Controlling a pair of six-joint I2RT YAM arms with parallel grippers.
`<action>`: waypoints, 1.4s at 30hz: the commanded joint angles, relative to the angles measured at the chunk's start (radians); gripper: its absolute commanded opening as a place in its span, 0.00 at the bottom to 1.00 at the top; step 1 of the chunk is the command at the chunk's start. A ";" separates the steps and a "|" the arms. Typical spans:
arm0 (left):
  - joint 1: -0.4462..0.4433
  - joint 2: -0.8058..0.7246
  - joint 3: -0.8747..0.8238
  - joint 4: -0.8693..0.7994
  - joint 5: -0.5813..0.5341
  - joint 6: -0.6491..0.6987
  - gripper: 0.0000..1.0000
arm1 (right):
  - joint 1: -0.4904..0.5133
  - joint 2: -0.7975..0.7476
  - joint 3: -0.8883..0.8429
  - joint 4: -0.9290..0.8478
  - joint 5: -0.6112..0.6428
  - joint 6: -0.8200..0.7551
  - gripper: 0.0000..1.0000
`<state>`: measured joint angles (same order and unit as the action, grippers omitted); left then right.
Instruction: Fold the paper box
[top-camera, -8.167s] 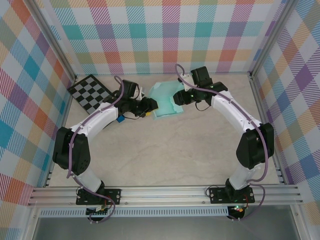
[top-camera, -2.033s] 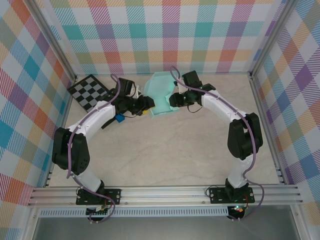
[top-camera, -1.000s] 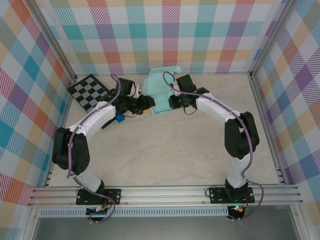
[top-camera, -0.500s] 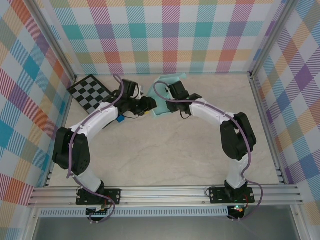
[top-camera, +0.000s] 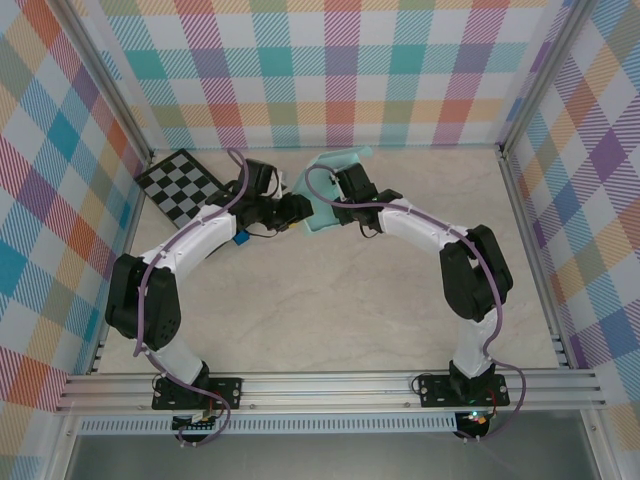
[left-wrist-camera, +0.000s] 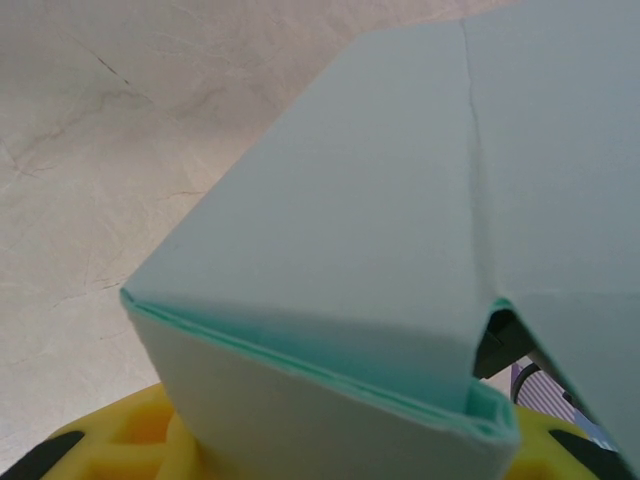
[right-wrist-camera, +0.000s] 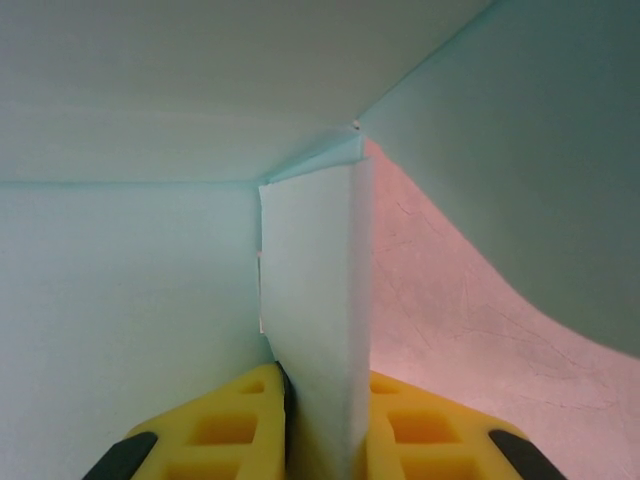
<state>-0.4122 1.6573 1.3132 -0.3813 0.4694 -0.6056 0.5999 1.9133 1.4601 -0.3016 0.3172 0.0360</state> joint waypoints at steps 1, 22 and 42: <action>-0.040 -0.070 0.028 0.048 0.170 0.030 0.30 | -0.016 0.044 -0.020 -0.025 0.211 -0.041 0.19; -0.039 -0.032 0.040 0.011 0.113 0.022 0.30 | -0.178 -0.234 -0.242 0.095 -0.475 0.035 0.48; -0.039 -0.030 0.044 0.001 0.113 0.027 0.30 | -0.205 -0.269 -0.182 0.058 -0.492 0.083 0.56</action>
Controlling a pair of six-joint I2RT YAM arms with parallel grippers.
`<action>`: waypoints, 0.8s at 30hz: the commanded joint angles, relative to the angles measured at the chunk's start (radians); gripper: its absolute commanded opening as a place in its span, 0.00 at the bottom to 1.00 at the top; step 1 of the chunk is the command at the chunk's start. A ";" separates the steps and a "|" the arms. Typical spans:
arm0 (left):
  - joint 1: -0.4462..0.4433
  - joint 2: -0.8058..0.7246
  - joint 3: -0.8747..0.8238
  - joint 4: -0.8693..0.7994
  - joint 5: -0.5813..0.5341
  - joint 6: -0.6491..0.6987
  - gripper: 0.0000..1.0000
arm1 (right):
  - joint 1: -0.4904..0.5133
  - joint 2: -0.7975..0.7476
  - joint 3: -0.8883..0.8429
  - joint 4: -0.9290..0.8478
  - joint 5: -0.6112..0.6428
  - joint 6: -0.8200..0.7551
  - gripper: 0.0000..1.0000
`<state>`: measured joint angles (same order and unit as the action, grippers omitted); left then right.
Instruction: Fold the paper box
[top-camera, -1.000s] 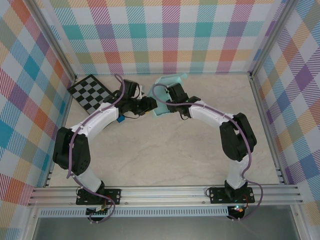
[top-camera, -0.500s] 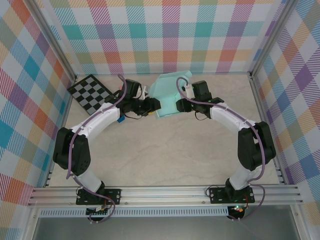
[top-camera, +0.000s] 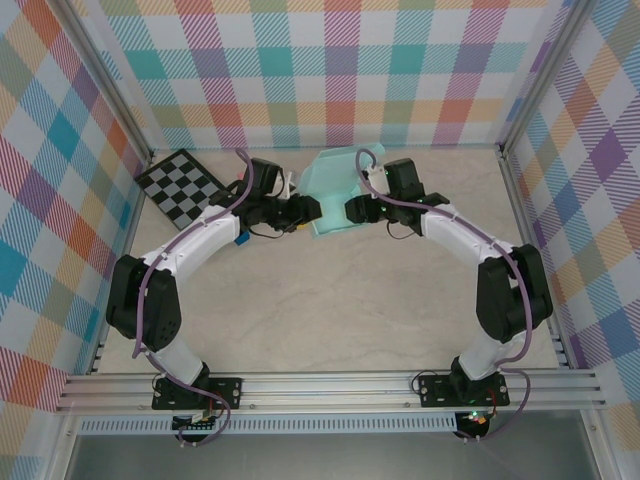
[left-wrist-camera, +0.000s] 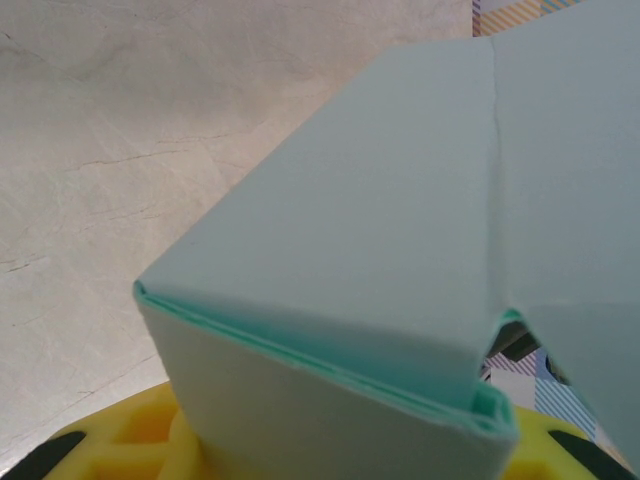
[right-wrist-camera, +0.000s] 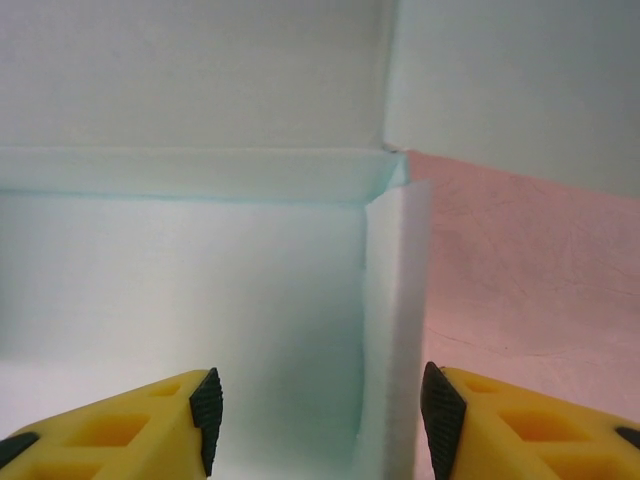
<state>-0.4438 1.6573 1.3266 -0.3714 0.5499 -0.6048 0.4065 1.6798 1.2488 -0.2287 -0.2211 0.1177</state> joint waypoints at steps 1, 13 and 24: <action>-0.007 -0.031 0.031 -0.009 0.034 0.024 0.30 | -0.012 -0.034 0.029 -0.015 0.065 -0.002 0.55; -0.009 -0.039 0.037 0.003 0.054 0.019 0.30 | -0.002 0.036 0.074 -0.034 0.189 -0.053 0.41; -0.012 -0.050 0.037 0.010 0.051 0.012 0.30 | 0.060 0.122 0.147 -0.083 0.288 -0.118 0.33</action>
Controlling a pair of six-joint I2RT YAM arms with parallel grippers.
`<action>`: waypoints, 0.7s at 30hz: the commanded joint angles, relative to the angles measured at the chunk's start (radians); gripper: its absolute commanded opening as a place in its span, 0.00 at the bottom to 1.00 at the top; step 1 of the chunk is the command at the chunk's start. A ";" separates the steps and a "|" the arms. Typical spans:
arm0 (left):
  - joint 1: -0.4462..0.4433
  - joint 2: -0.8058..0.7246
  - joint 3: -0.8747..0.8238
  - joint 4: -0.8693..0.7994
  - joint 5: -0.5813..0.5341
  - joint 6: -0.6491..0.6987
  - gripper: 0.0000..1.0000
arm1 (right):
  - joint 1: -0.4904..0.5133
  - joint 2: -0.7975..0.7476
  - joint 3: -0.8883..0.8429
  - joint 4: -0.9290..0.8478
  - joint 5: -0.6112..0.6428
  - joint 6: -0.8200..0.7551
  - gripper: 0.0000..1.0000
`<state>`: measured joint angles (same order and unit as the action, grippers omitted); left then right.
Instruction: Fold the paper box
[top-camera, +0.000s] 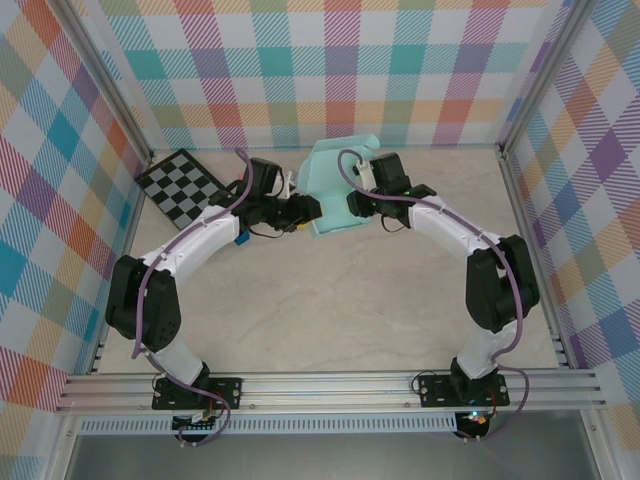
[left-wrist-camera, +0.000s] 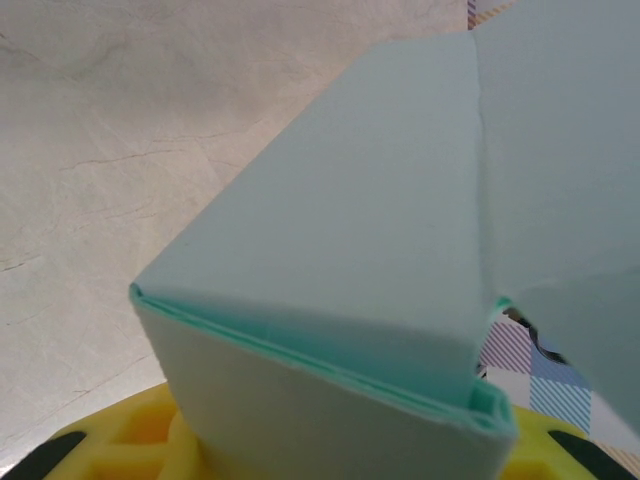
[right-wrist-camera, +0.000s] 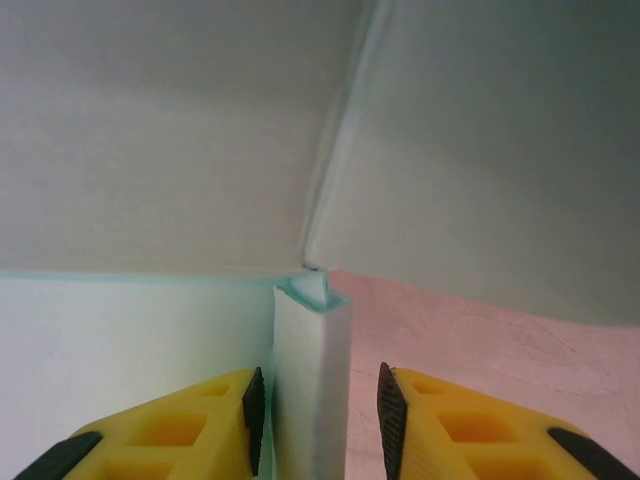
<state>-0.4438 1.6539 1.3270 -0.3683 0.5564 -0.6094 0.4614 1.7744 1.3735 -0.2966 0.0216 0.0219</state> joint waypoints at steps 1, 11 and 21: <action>-0.012 -0.049 0.035 0.007 0.043 0.016 0.30 | 0.007 0.033 0.022 -0.014 0.059 -0.028 0.31; -0.011 -0.061 0.031 0.006 0.035 0.017 0.30 | 0.049 0.096 0.038 -0.042 0.230 -0.107 0.24; -0.011 -0.061 0.029 0.010 0.031 0.015 0.30 | 0.071 0.091 -0.003 0.004 0.371 -0.088 0.27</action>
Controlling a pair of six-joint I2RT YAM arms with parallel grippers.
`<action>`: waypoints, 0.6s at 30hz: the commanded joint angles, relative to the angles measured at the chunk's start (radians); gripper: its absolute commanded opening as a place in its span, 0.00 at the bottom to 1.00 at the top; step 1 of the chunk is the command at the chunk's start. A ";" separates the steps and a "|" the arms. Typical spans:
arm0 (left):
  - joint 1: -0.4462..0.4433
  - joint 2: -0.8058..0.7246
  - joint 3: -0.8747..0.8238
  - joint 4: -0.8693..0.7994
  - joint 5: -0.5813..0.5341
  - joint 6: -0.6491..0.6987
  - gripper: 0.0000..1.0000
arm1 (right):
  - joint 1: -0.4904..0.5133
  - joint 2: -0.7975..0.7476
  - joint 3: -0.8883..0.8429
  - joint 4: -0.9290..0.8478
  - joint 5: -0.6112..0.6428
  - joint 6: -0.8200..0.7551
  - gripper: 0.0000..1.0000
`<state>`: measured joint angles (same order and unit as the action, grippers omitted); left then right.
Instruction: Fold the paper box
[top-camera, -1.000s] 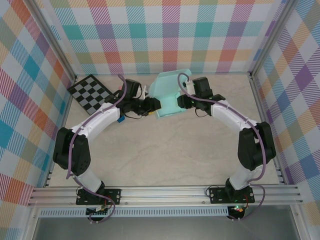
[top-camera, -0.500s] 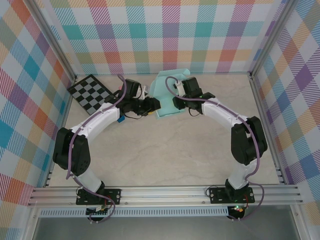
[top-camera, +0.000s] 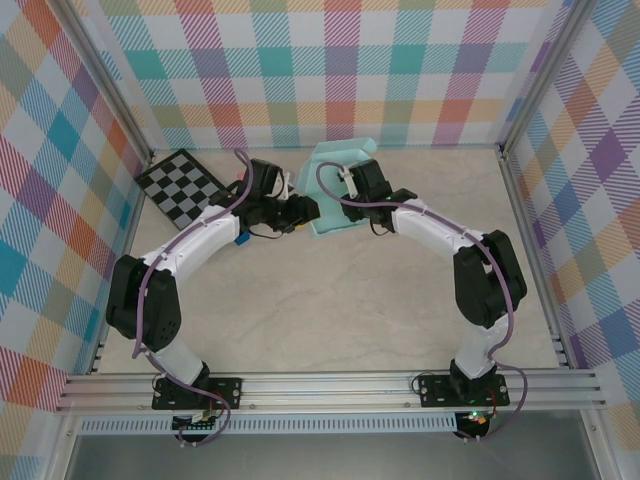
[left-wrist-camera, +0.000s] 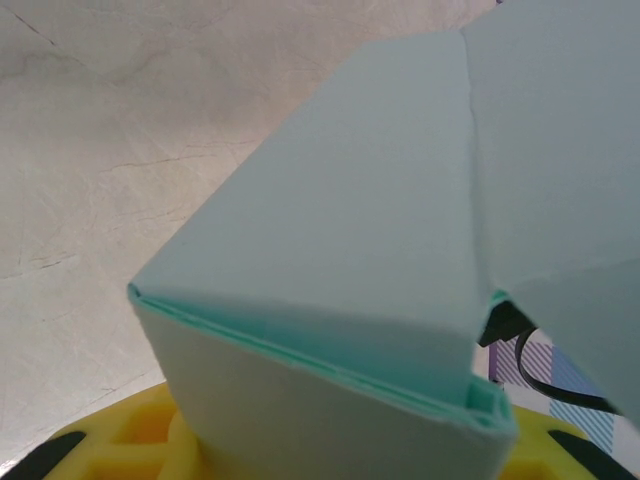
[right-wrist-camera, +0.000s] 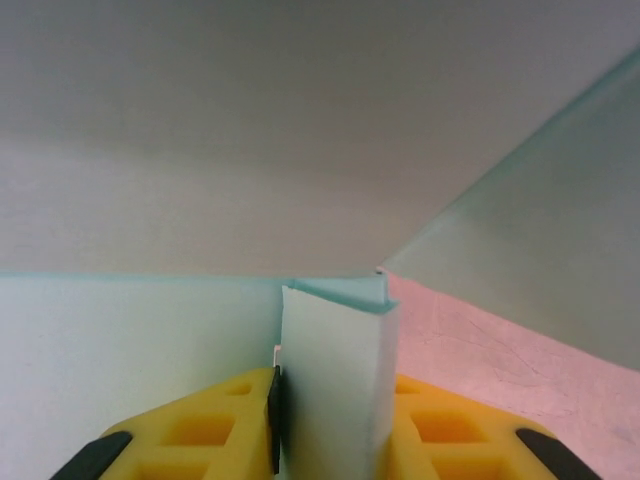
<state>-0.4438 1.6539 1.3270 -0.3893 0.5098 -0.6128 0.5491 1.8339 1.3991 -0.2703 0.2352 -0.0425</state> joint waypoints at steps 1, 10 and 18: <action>-0.011 -0.060 0.028 0.033 0.076 0.018 0.30 | -0.015 0.023 -0.036 -0.012 0.152 -0.021 0.29; -0.009 -0.027 0.015 0.032 0.057 0.030 0.30 | -0.061 -0.133 -0.085 -0.021 -0.114 0.126 0.41; -0.007 0.032 0.023 0.038 0.058 0.046 0.29 | -0.212 -0.338 -0.248 0.039 -0.499 0.212 0.52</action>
<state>-0.4438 1.6623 1.3266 -0.3641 0.5411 -0.5972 0.3820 1.5616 1.2076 -0.2642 -0.0620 0.1169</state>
